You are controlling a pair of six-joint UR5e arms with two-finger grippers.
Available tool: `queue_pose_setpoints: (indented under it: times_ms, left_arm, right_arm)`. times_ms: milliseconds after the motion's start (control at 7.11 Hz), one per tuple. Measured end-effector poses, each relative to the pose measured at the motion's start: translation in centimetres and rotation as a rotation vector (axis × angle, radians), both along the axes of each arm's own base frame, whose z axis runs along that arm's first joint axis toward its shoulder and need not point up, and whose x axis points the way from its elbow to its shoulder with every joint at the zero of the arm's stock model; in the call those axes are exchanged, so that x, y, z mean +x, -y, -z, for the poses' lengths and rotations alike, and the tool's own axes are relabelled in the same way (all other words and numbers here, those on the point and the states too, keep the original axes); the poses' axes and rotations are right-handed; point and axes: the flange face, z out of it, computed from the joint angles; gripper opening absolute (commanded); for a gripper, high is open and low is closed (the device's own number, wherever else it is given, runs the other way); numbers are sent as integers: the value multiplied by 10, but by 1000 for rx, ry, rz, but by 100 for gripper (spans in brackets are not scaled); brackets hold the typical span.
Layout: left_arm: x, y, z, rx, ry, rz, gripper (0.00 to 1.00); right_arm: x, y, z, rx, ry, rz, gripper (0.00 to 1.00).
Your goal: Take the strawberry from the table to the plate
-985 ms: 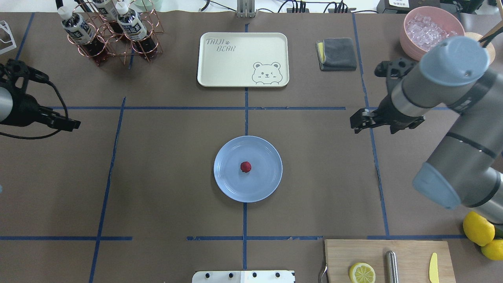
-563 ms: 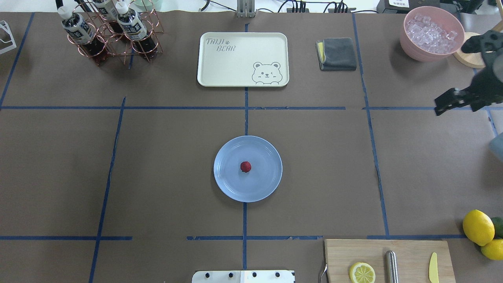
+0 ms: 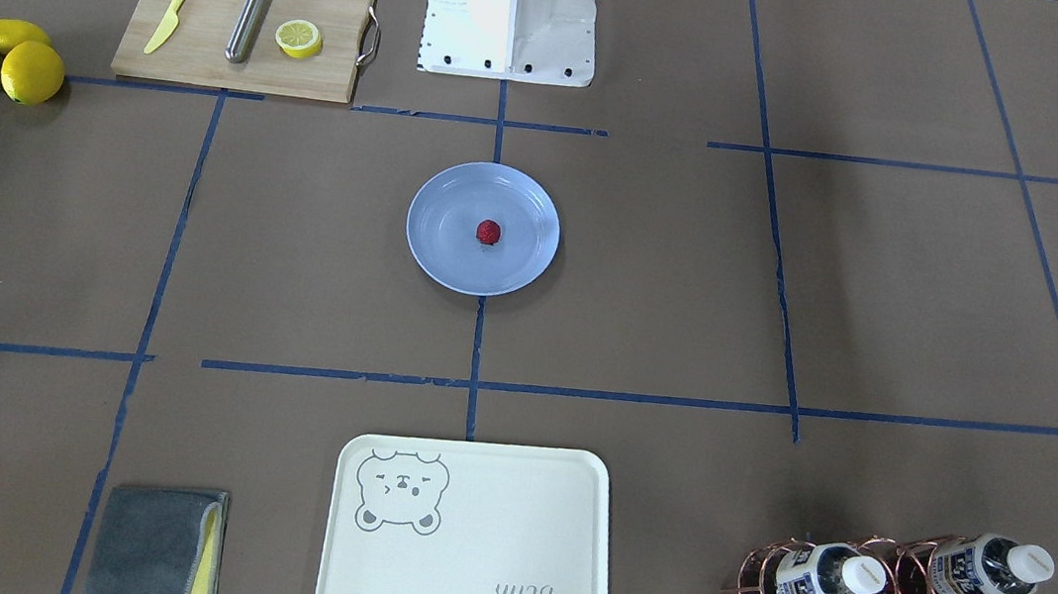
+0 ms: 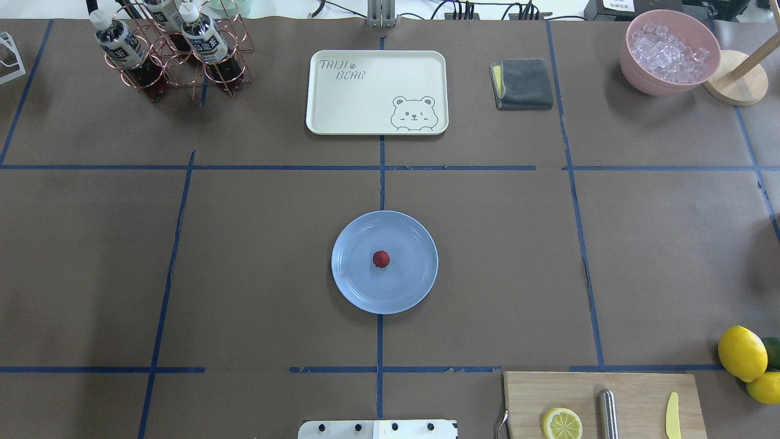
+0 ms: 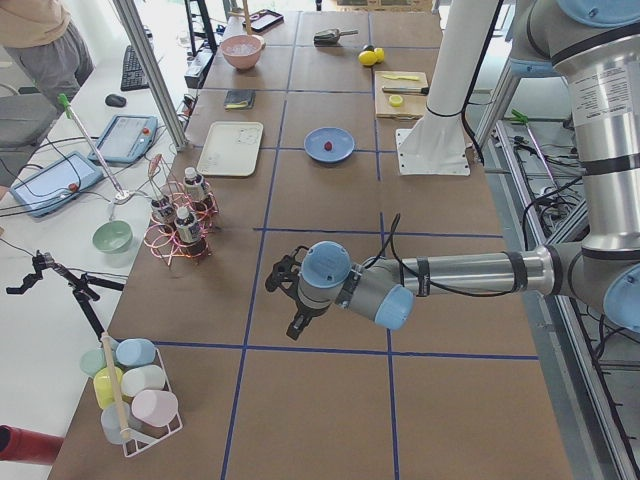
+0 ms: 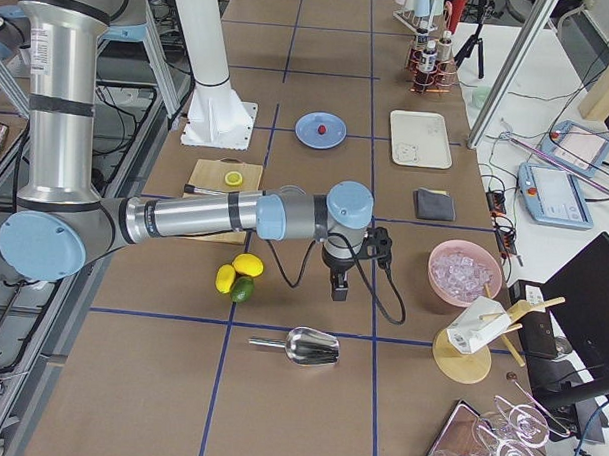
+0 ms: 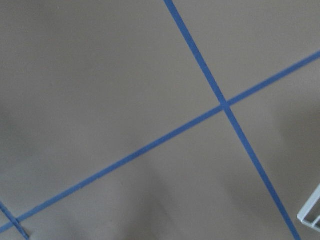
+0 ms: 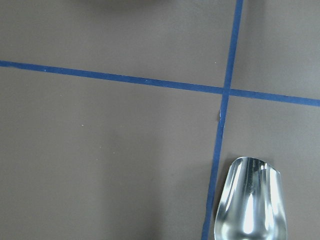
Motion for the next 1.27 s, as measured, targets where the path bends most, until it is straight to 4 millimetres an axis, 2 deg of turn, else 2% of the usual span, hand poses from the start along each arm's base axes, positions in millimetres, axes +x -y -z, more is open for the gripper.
queue_pose_setpoints:
  times_ms: [281, 563, 844, 1267]
  left_arm:
    - [-4, -17, -14, -19, -4, 4, 100]
    - [-13, -21, -12, 53, 7, 30, 100]
    - [-17, -15, 1, 74, 15, 43, 100]
    - [-19, -2, 34, -89, 33, 46, 100]
  right_arm:
    - [20, -4, -3, 39, -49, -4, 100]
    - [23, -4, -6, 32, -72, -10, 100]
    - [23, -8, -13, 14, -71, -13, 100]
    - [23, -12, -1, 38, -70, -14, 100]
